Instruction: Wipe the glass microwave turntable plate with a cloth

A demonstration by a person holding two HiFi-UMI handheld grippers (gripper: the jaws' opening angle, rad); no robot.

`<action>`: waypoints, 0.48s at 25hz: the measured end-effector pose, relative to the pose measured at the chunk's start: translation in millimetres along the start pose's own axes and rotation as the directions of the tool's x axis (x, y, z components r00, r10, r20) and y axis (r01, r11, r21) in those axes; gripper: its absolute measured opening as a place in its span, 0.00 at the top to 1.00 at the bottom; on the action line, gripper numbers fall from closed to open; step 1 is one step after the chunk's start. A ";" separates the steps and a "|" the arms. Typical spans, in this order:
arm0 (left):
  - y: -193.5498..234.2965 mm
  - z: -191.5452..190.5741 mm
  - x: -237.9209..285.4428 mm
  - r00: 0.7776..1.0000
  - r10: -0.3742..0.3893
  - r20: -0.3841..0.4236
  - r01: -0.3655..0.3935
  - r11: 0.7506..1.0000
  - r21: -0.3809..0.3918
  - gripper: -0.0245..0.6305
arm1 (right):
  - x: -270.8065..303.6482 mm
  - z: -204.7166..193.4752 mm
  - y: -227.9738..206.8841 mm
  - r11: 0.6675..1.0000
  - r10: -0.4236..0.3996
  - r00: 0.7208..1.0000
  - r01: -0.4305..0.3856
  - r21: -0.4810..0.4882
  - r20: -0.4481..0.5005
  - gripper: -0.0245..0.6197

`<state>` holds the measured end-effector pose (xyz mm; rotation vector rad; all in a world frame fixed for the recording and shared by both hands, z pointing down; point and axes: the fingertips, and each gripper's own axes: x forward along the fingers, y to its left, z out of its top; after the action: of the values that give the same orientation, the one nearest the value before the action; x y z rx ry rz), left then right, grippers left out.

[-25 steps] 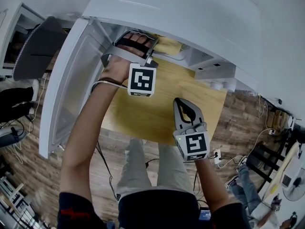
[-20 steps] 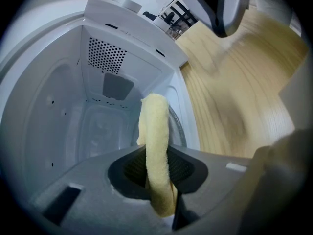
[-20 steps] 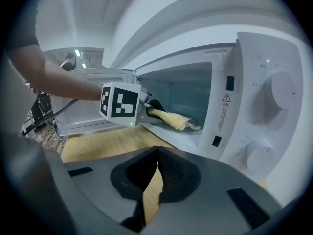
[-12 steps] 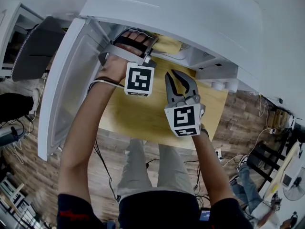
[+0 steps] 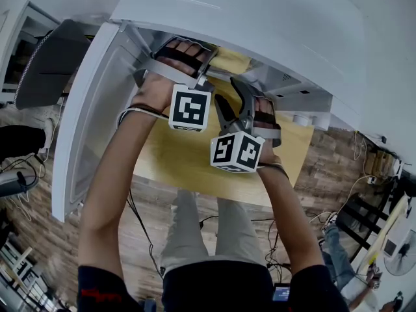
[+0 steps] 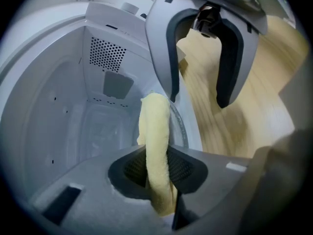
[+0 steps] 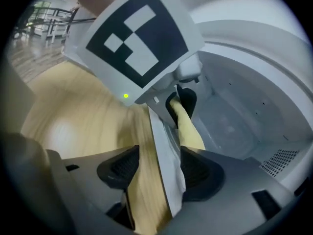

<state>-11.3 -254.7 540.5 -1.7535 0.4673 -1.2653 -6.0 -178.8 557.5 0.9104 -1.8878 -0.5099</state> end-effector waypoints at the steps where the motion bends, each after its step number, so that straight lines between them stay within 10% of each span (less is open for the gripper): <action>1: 0.4 -0.1 0.1 1.000 0.003 0.002 -0.003 1.000 0.001 0.85 | 2.7 -0.7 -0.2 1.000 -0.009 1.000 0.009 -0.021 -0.012 0.59; 12: 0.6 -3.3 -0.1 1.000 0.003 0.005 -0.003 1.000 0.004 0.85 | 17.9 -5.4 -2.8 0.996 -0.034 0.998 0.029 -0.088 -0.060 0.53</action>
<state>-14.2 -256.4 540.2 -1.7519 0.4644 -1.2582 -5.1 -194.2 568.4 0.8894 -1.7844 -0.5727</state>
